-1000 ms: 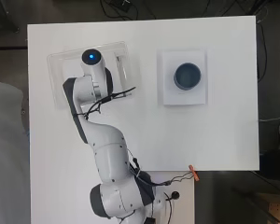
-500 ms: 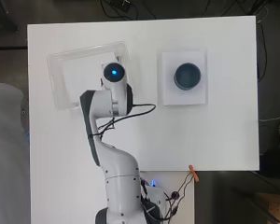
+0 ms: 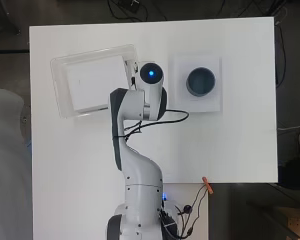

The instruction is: Teleoperate dual arm-hand system to remove items from a box

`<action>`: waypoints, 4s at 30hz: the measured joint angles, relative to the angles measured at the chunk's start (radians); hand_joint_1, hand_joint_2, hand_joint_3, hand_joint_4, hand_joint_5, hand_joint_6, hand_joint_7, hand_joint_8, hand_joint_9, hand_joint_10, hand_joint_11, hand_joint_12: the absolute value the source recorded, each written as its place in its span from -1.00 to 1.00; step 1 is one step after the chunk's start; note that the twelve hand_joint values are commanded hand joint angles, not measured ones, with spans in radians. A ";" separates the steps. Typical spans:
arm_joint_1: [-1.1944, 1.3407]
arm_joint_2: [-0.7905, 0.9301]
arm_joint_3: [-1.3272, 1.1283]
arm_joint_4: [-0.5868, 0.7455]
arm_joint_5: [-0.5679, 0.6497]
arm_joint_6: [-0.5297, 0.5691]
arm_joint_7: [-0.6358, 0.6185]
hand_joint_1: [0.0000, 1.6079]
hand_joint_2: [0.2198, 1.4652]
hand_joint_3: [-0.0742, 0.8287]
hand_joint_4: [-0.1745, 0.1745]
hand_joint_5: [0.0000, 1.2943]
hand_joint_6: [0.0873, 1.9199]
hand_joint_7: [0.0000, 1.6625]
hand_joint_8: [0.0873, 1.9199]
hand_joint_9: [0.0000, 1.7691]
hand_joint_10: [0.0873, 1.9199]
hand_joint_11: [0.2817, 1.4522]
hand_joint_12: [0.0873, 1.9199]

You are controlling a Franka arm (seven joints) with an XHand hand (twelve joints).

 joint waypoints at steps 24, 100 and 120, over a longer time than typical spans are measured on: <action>-0.081 0.301 -0.209 0.264 0.013 -0.036 -0.158 0.18 0.57 -0.83 1.00 0.25 0.26 0.52 1.00 0.73 1.00 0.44 0.94; -0.258 0.631 -0.208 0.470 0.044 -0.217 -0.279 -0.74 0.00 -0.82 0.27 -0.69 -1.00 -0.64 -1.00 -0.43 -1.00 -0.60 -1.00; -0.245 0.565 -0.161 0.490 0.011 -0.218 -0.234 -0.78 0.03 -0.84 0.20 -0.50 -1.00 -0.40 -1.00 -0.21 -1.00 -0.57 -1.00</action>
